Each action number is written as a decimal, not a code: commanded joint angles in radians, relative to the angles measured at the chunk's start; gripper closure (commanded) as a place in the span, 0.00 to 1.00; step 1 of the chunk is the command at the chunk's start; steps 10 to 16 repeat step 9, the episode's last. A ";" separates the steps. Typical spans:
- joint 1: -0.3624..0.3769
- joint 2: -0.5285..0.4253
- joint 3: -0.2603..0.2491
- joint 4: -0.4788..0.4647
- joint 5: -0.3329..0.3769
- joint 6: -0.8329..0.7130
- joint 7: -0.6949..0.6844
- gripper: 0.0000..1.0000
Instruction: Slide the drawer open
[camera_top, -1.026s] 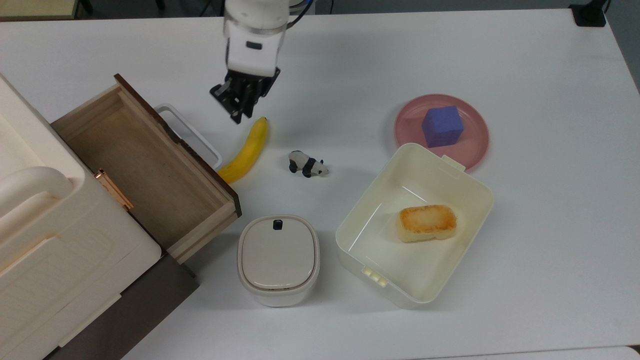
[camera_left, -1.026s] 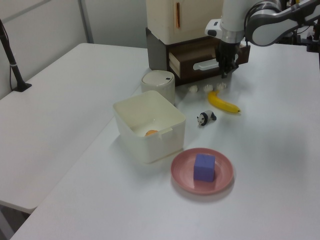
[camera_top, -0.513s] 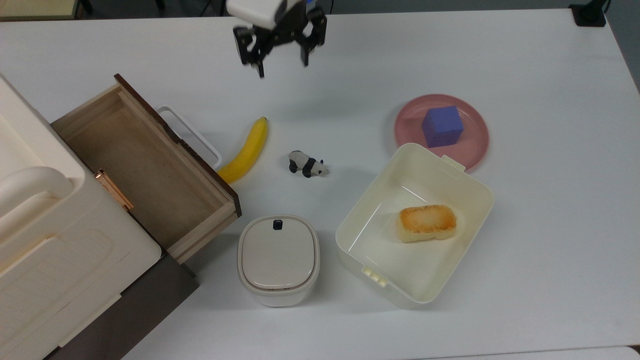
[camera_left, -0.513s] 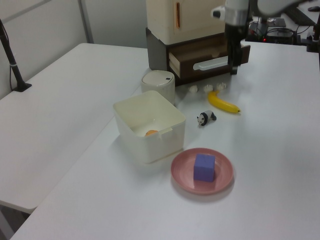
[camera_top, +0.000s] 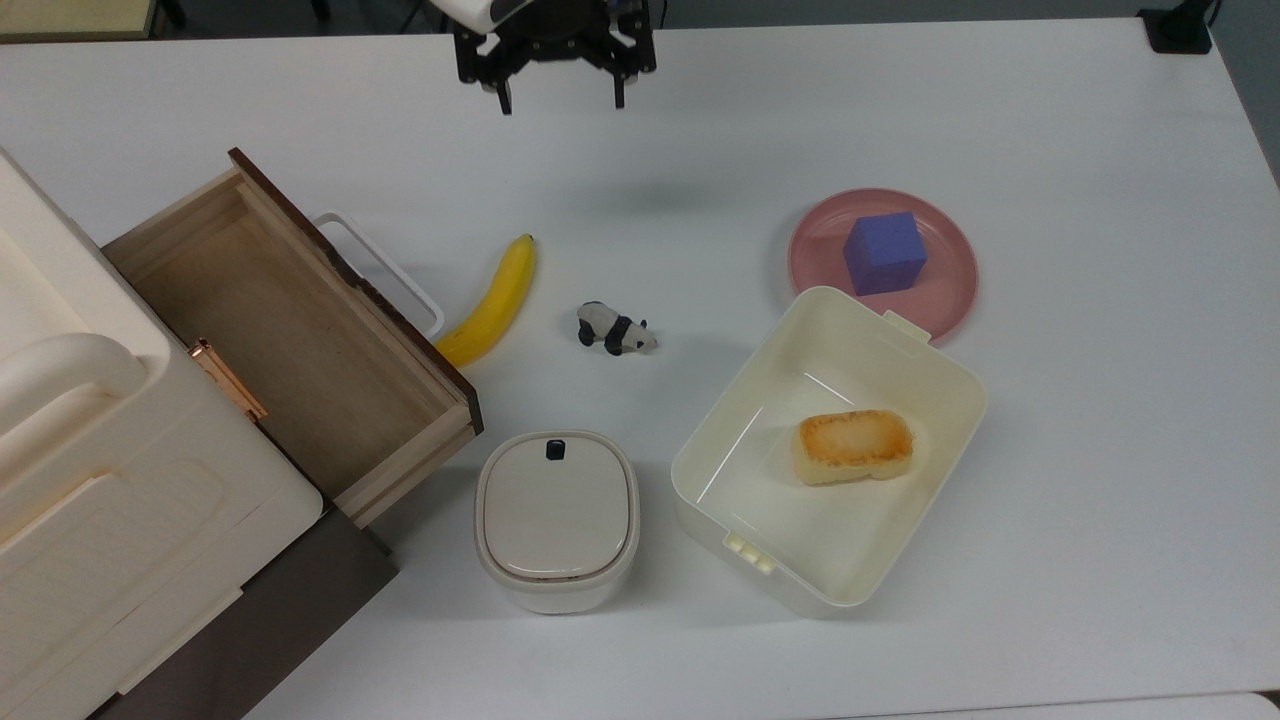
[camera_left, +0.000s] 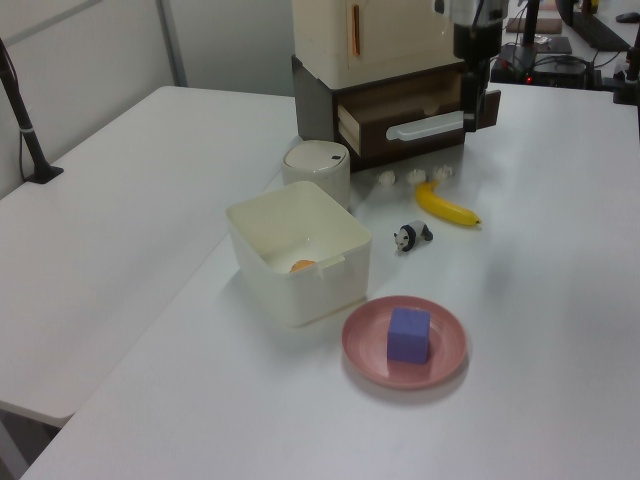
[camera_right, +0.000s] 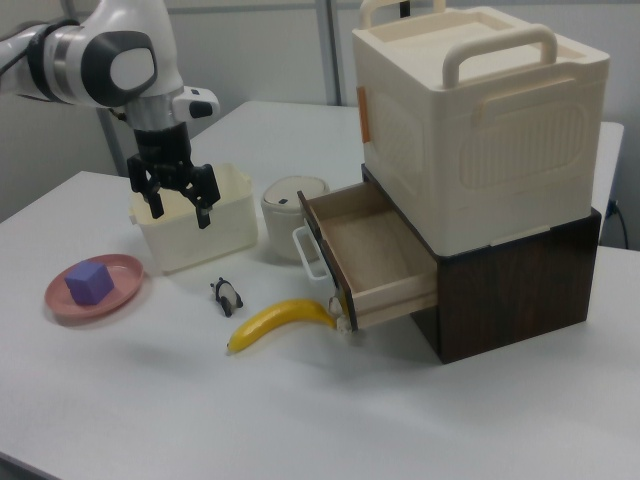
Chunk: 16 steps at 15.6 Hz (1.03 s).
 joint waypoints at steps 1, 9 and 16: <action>-0.017 0.038 -0.009 0.068 0.011 0.015 0.032 0.00; -0.043 0.055 -0.008 0.102 0.006 0.010 0.033 0.00; -0.043 0.055 -0.008 0.102 0.006 0.010 0.033 0.00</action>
